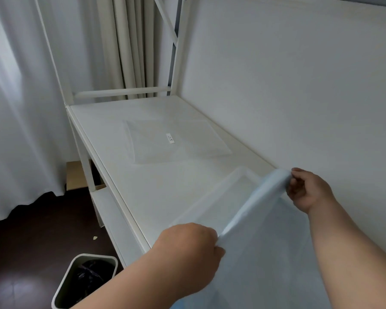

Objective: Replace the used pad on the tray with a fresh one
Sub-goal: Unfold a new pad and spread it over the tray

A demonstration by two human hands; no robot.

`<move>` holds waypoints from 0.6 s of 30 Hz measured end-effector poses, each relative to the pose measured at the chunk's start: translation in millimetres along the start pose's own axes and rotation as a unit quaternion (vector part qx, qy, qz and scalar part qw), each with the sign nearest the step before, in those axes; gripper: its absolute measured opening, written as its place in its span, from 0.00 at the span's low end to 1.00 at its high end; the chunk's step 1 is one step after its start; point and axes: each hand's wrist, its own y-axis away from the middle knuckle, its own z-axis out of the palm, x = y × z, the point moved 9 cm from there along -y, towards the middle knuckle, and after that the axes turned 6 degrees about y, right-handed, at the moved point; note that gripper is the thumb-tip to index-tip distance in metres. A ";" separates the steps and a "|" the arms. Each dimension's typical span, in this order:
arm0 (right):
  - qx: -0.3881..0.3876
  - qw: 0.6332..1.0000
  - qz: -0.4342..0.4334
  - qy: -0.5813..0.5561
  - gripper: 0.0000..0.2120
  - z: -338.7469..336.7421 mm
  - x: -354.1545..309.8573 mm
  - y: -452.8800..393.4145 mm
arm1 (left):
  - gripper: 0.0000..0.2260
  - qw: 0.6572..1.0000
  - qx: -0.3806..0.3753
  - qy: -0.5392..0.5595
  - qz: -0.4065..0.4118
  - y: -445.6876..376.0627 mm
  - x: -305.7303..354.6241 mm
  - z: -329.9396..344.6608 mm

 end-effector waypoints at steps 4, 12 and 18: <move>0.020 0.999 -0.047 -0.003 0.07 9.0 -8.2 -1.4 | 0.15 0.977 -0.075 0.190 -0.058 -2.5 -17.5 10.5; 0.002 0.982 -0.117 0.151 0.12 41.7 9.4 3.7 | 0.22 0.909 -0.070 0.362 -0.191 5.6 -65.6 30.5; -0.006 0.865 -0.223 0.449 0.11 67.8 29.7 15.4 | 0.21 0.973 -0.057 0.177 -0.140 -10.9 -63.5 27.5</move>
